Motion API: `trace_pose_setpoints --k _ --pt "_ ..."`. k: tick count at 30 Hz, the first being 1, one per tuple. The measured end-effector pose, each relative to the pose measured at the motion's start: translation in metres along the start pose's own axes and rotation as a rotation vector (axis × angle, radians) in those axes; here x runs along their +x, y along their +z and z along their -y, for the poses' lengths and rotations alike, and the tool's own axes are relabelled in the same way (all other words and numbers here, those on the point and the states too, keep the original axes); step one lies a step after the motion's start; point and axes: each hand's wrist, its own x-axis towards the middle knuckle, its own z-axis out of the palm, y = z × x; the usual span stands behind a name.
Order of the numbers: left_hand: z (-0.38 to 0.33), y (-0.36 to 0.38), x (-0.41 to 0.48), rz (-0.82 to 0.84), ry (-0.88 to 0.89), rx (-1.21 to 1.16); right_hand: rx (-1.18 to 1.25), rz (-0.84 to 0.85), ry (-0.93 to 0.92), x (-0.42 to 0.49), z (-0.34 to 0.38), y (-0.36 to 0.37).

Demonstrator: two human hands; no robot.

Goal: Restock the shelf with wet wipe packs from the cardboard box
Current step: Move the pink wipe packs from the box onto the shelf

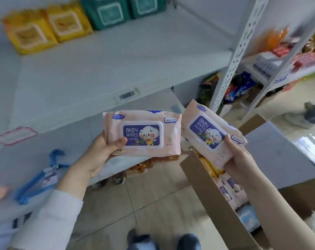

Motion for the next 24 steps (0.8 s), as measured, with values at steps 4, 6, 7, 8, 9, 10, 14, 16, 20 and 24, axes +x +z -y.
trace_pose_setpoints --k 4,6,7,8,9,10,14,16,20,24 --pt "-0.021 -0.096 -0.043 -0.144 0.111 -0.058 -0.142 0.143 -0.039 -0.005 -0.018 0.119" --pt "-0.026 -0.147 -0.062 -0.207 0.143 -0.068 -0.166 0.23 -0.05 -0.005 -0.036 0.175" --pt "-0.028 -0.172 -0.07 -0.238 0.164 -0.067 -0.165 0.271 -0.056 -0.003 -0.045 0.202" --pt "-0.029 -0.197 -0.077 -0.265 0.182 -0.066 -0.17 0.3 -0.063 0.002 -0.055 0.228" --pt "-0.029 -0.22 -0.082 -0.287 0.2 -0.065 -0.188 0.317 -0.065 0.007 -0.064 0.253" --pt "-0.03 -0.242 -0.087 -0.305 0.213 -0.072 -0.213 0.333 -0.066 0.013 -0.073 0.277" --pt "-0.024 -0.313 -0.08 -0.366 0.238 -0.116 -0.286 0.393 -0.098 0.044 -0.093 0.356" --pt "-0.022 -0.346 -0.064 -0.425 0.232 -0.113 -0.331 0.43 -0.141 0.064 -0.095 0.393" --pt "-0.026 -0.407 -0.025 -0.476 0.239 -0.102 -0.434 0.499 -0.207 0.11 -0.089 0.456" --pt "-0.039 -0.461 0.01 -0.527 0.275 -0.099 -0.557 0.536 -0.224 0.162 -0.093 0.515"
